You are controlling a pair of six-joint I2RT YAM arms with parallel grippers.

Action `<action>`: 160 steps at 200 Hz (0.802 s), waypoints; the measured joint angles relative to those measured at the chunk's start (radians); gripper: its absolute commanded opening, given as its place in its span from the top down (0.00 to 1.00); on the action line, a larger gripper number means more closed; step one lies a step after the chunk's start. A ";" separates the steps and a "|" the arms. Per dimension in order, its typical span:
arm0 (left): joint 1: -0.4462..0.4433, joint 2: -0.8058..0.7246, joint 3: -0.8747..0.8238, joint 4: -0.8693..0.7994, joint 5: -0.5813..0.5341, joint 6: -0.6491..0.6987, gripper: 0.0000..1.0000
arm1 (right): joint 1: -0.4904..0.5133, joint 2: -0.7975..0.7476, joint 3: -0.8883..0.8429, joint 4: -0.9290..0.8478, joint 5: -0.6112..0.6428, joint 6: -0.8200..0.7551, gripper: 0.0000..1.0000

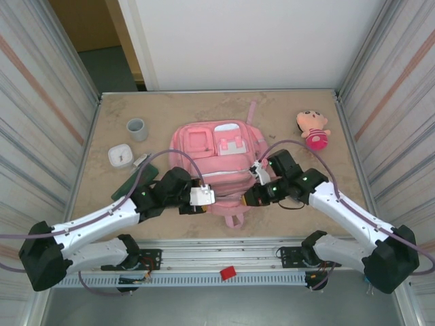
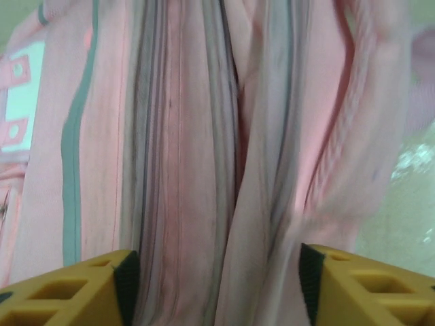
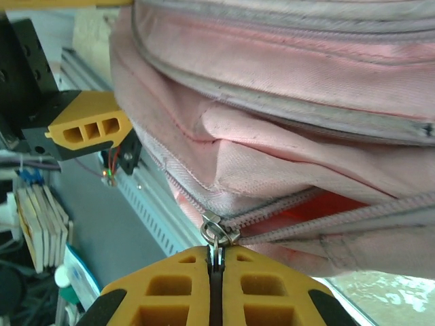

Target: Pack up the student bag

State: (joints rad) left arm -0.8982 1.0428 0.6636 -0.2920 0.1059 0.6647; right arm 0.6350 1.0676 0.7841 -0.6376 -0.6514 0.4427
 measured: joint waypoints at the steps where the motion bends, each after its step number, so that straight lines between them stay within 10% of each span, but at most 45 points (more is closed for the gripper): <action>1: 0.000 -0.002 0.000 0.003 0.007 -0.001 0.32 | 0.005 0.000 0.000 0.002 0.001 0.002 1.00; 56: -0.011 0.043 0.000 0.187 0.212 -0.063 0.38 | 0.132 0.033 0.000 0.072 0.006 0.057 1.00; 97: -0.030 0.159 0.010 0.194 0.277 -0.047 0.79 | 0.144 0.062 0.000 0.071 0.016 0.065 1.00; 160: -0.045 0.036 -0.009 0.218 0.187 0.014 0.91 | -0.178 0.040 0.003 0.002 -0.111 -0.040 1.00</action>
State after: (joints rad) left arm -0.9436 1.0790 0.6548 -0.0742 0.2924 0.6792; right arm 0.4572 1.1080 0.7868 -0.6357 -0.7620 0.4026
